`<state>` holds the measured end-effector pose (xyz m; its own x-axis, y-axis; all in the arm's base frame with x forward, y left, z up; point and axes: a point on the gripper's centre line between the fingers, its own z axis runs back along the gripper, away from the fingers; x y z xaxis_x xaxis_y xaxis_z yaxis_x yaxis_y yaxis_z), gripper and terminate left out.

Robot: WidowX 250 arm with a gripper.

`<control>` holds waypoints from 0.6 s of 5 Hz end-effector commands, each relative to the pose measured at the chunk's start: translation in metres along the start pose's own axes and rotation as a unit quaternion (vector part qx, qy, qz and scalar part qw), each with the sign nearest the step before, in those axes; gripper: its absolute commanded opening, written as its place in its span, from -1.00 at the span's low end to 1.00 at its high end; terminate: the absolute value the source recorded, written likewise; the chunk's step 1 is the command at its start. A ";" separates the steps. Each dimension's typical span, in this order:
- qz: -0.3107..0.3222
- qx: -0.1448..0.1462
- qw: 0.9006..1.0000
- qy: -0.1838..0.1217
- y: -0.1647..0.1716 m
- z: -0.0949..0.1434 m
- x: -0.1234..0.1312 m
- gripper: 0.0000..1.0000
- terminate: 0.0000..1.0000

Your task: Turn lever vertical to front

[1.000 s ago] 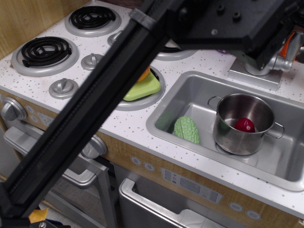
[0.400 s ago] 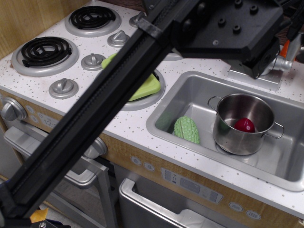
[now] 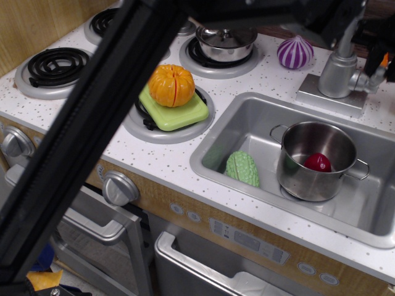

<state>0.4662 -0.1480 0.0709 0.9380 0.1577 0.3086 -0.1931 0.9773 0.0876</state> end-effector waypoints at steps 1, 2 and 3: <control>0.023 -0.036 0.999 -0.016 0.006 0.029 -0.001 -1.00 -1.00; 0.022 -0.042 0.999 -0.011 0.001 0.017 -0.003 -1.00 -1.00; 0.016 -0.036 0.999 0.004 -0.001 0.013 0.005 -1.00 1.00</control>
